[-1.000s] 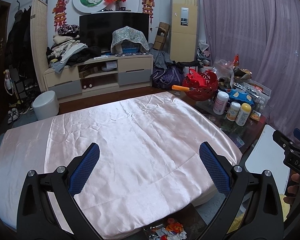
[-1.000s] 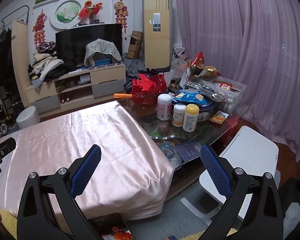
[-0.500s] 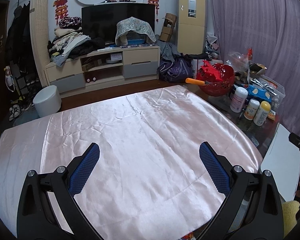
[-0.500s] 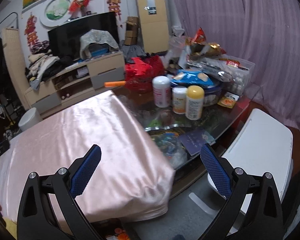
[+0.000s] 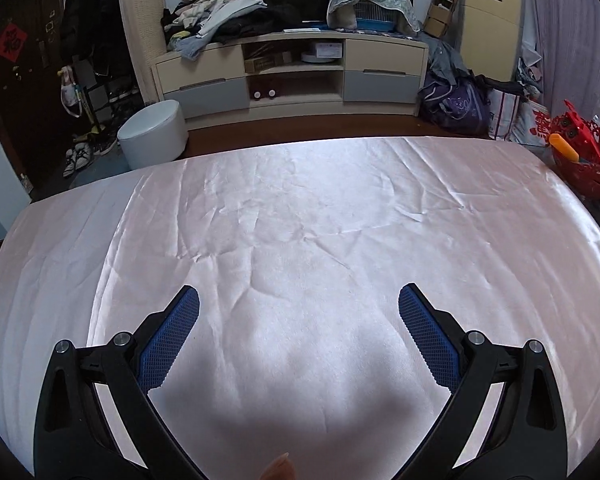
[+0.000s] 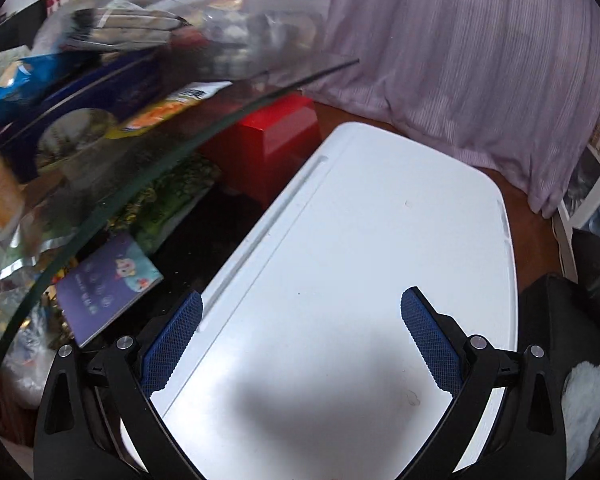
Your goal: Collect trash
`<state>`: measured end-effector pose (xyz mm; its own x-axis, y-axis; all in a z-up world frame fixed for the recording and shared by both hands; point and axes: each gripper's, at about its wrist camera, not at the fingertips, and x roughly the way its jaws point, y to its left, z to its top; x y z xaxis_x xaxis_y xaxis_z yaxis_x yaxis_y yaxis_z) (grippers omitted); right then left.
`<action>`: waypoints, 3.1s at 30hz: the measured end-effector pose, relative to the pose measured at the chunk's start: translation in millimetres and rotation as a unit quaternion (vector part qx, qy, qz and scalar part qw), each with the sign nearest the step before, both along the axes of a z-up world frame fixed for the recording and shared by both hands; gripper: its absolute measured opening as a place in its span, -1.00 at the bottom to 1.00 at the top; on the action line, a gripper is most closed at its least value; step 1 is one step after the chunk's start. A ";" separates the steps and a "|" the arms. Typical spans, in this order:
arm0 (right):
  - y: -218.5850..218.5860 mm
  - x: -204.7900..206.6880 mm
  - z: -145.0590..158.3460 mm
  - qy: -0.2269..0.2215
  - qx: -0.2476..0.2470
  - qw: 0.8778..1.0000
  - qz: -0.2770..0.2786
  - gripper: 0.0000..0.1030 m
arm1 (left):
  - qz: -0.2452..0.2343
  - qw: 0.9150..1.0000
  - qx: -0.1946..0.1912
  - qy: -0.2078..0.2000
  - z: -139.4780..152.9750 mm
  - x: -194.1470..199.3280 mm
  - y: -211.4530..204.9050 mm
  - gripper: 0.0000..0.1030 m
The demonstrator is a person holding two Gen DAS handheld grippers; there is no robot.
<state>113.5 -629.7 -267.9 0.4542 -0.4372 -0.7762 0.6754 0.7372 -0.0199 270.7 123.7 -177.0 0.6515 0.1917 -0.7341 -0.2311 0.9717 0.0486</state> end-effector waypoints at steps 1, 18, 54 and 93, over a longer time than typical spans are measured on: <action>-8.7 1.5 -8.8 -0.001 0.009 1.000 -0.010 0.94 | 0.000 1.000 -0.001 0.002 -2.2 2.9 3.1 0.84; -69.5 7.9 -80.0 0.045 0.038 0.993 -0.105 0.94 | -0.010 0.998 -0.030 0.058 -37.8 44.6 17.6 0.84; -75.7 10.2 -84.9 0.008 0.048 0.991 -0.121 0.96 | -0.014 0.998 -0.028 0.061 -39.6 46.2 12.9 0.87; -75.8 10.6 -84.6 0.008 0.049 0.991 -0.121 0.96 | -0.013 0.998 -0.030 0.060 -39.4 46.6 13.4 0.87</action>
<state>124.1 -705.5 -352.5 0.3323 -0.4547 -0.8263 0.8329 0.5526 0.0309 317.4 137.1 -216.4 0.5622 0.1291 -0.8169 -0.2010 0.9795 0.0165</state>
